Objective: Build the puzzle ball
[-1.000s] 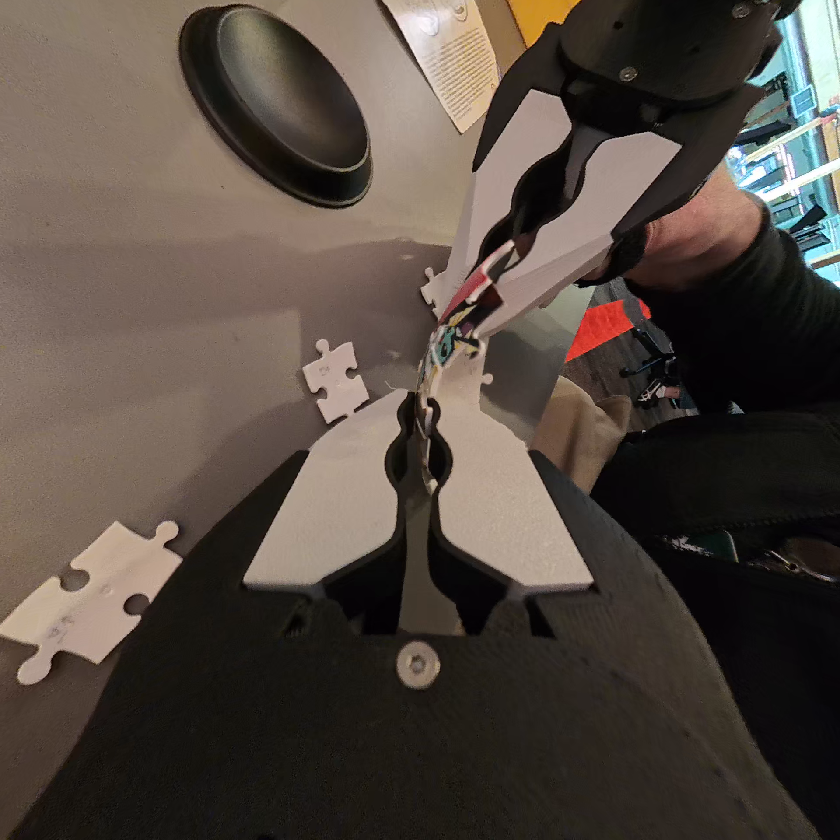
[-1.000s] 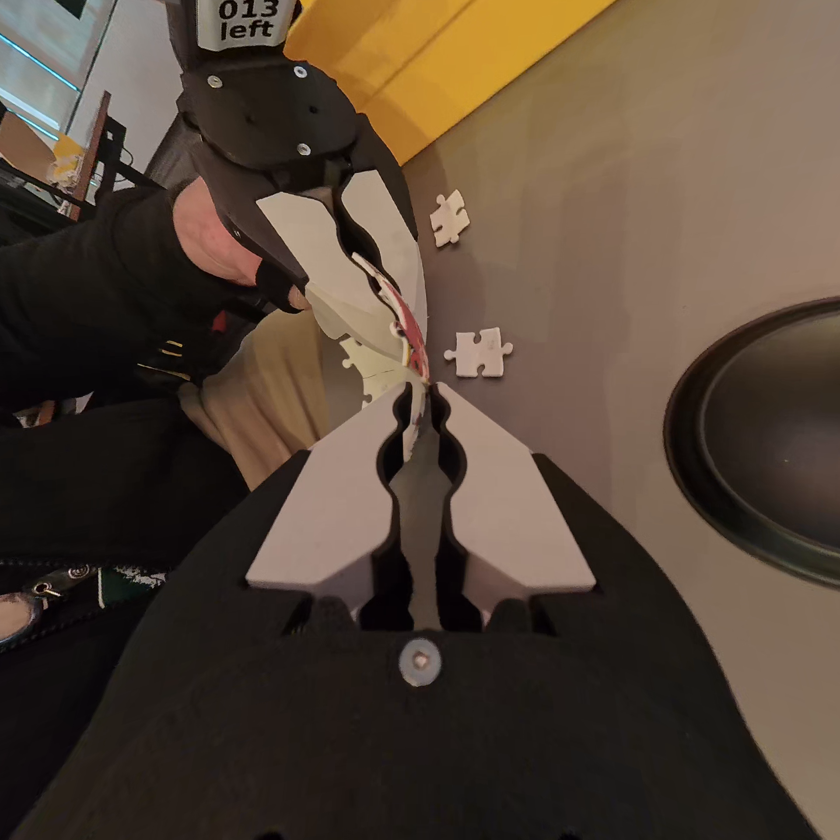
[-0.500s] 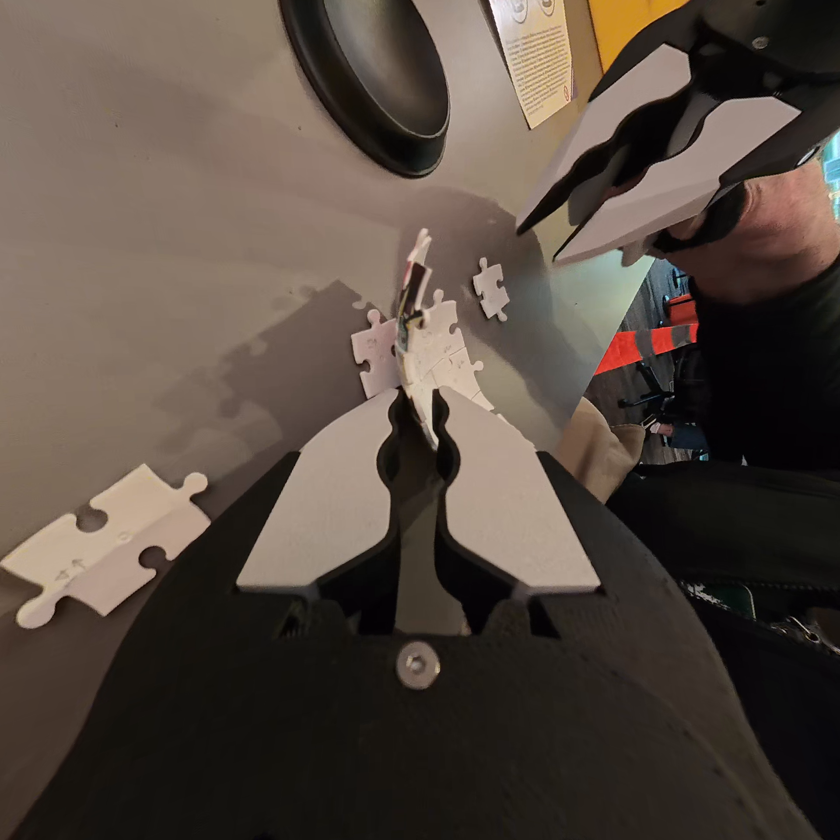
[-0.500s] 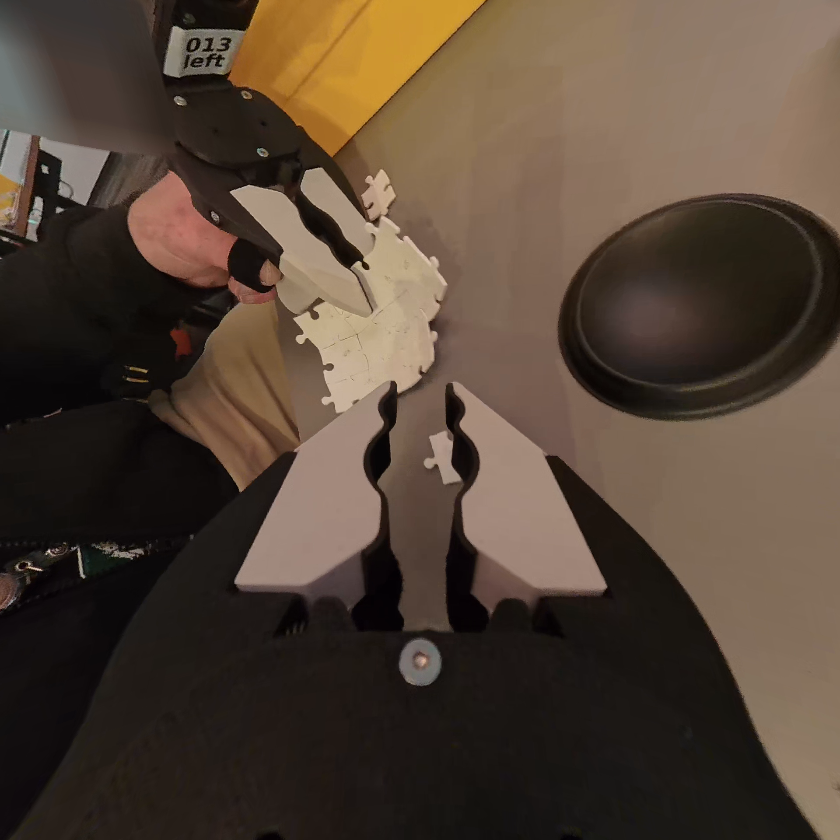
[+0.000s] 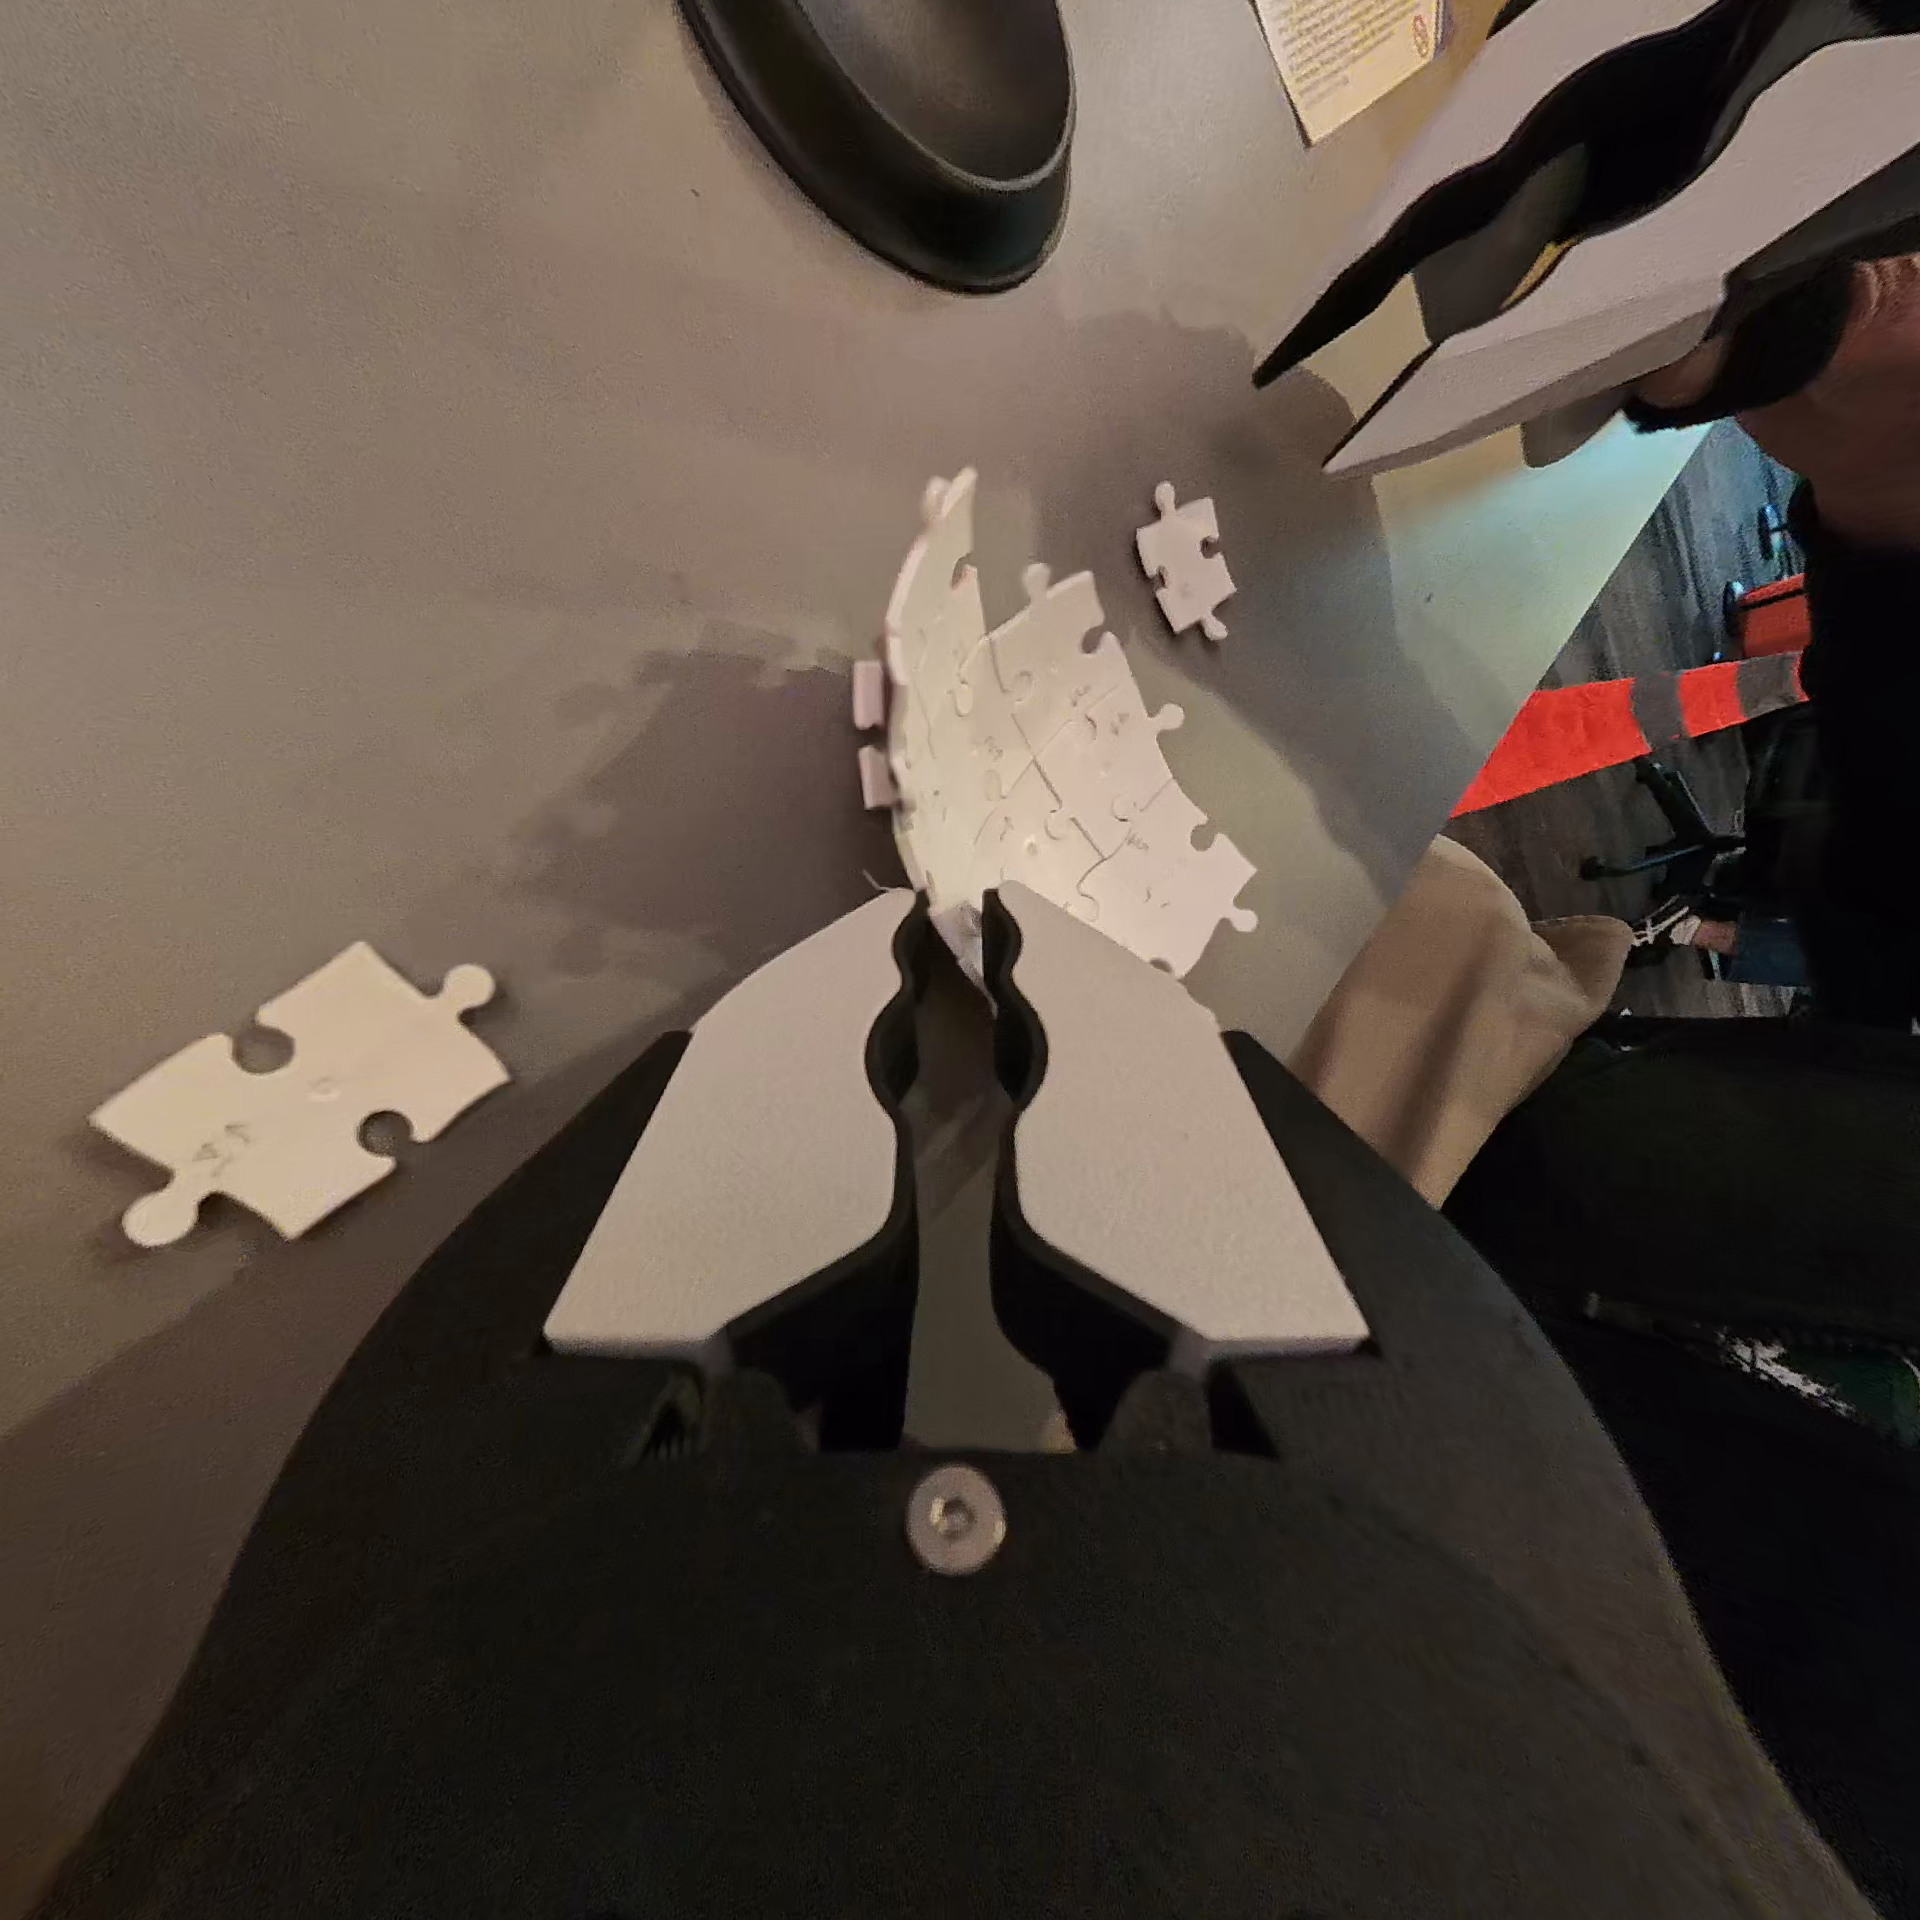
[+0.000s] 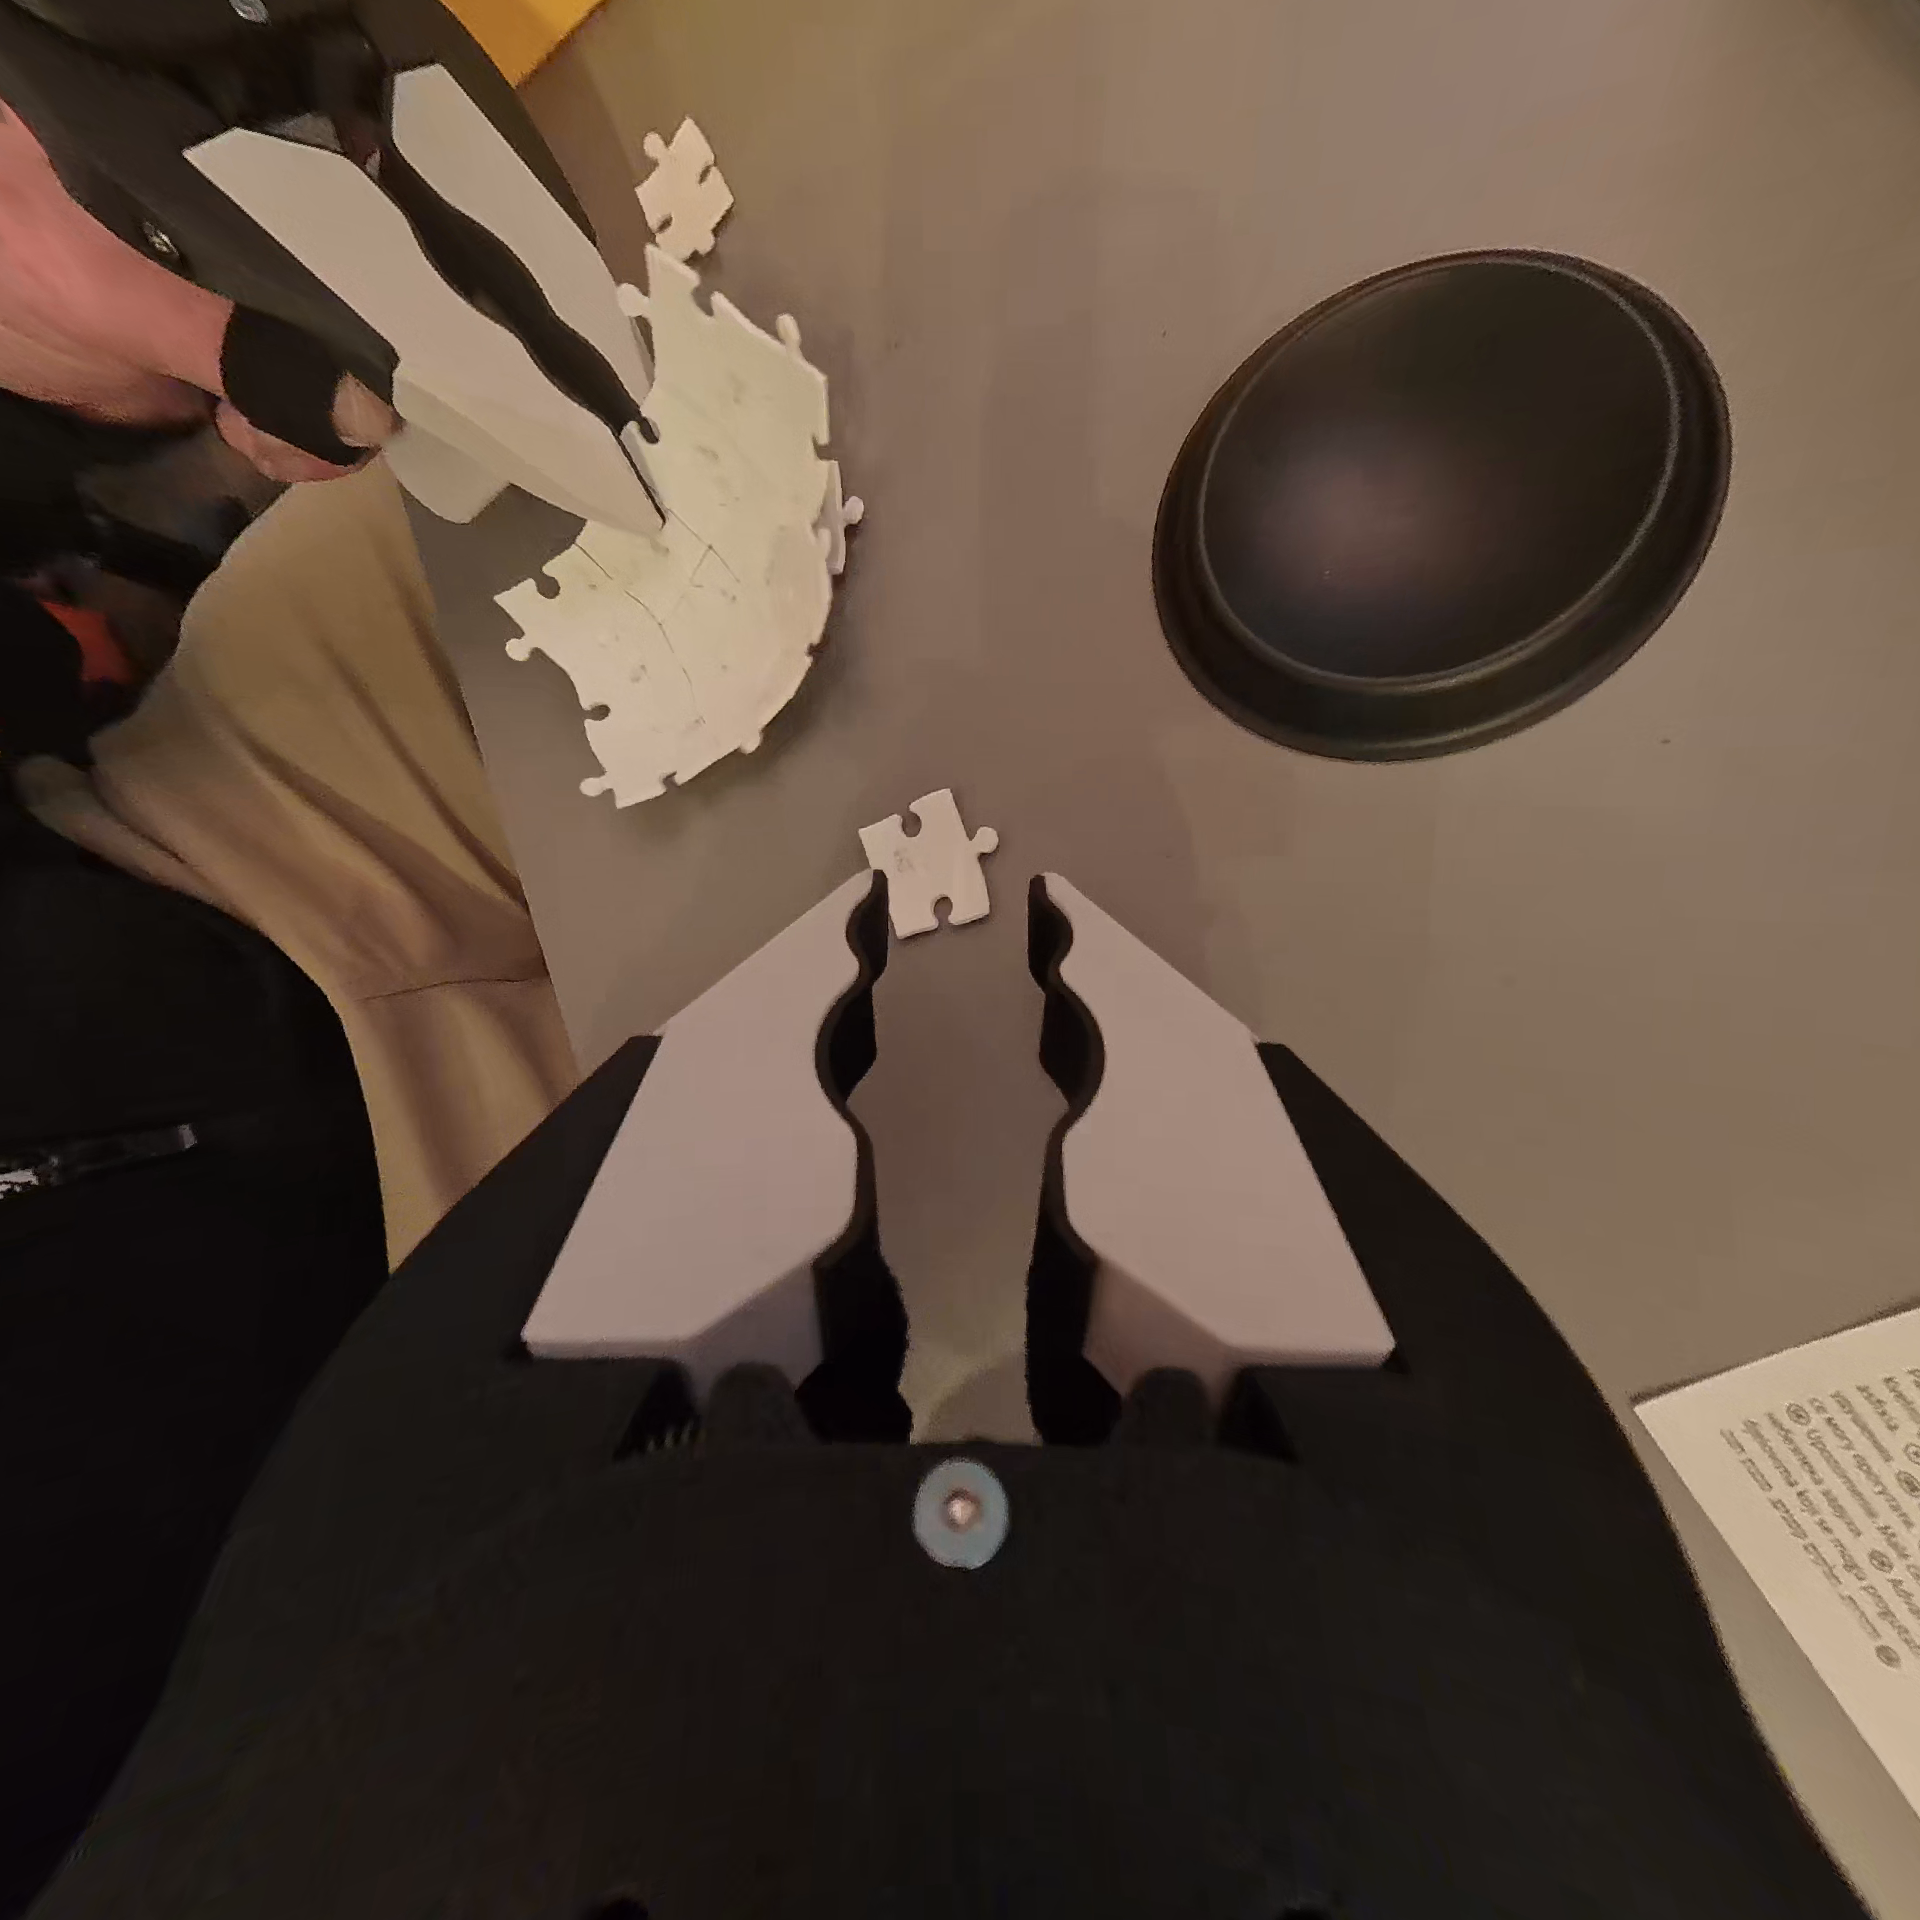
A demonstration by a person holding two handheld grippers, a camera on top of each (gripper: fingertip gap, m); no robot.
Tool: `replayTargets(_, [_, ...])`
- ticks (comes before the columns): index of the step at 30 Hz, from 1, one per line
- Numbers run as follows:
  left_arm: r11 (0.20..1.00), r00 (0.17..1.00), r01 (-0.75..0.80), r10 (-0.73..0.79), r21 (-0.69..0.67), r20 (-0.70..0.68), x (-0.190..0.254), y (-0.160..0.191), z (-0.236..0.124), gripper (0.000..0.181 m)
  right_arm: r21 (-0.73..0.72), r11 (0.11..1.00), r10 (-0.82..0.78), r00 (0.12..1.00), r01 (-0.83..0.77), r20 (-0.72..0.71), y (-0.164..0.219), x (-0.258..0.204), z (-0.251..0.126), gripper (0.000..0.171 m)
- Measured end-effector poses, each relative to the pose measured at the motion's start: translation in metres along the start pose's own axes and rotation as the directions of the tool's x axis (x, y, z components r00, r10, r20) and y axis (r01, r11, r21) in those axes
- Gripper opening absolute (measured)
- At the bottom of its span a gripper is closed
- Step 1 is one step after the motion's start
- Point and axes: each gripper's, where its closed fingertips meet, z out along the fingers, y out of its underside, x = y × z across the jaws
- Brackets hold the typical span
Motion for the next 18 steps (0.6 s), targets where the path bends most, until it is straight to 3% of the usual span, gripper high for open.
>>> replayTargets(6, [1.0, 1.0, -0.025, 0.026, -0.018, 0.015, 0.006, 0.003, 0.007, 0.011, -0.021, 0.999, -0.032, 0.999, 0.032, 0.008, 0.002, -0.004, 0.004, 0.026])
replayTargets(14, [0.999, 0.999, -0.032, 0.032, -0.027, -0.007, 0.011, 0.004, 0.011, 0.012, -0.118, 0.984, -0.137, 0.989, 0.131, -0.047, 0.015, -0.002, 0.018, 0.039])
replayTargets(16, [0.999, 0.999, -0.038, 0.038, -0.03, -0.004, 0.011, 0.004, 0.011, 0.013, -0.133, 0.977, -0.176, 0.981, 0.165, -0.078, 0.014, -0.001, 0.02, 0.036])
replayTargets(18, [0.999, 0.999, -0.043, 0.044, -0.029, 0.004, 0.01, 0.003, 0.01, 0.014, -0.158, 0.96, -0.249, 0.963, 0.231, -0.107, 0.016, -0.001, 0.022, 0.022])
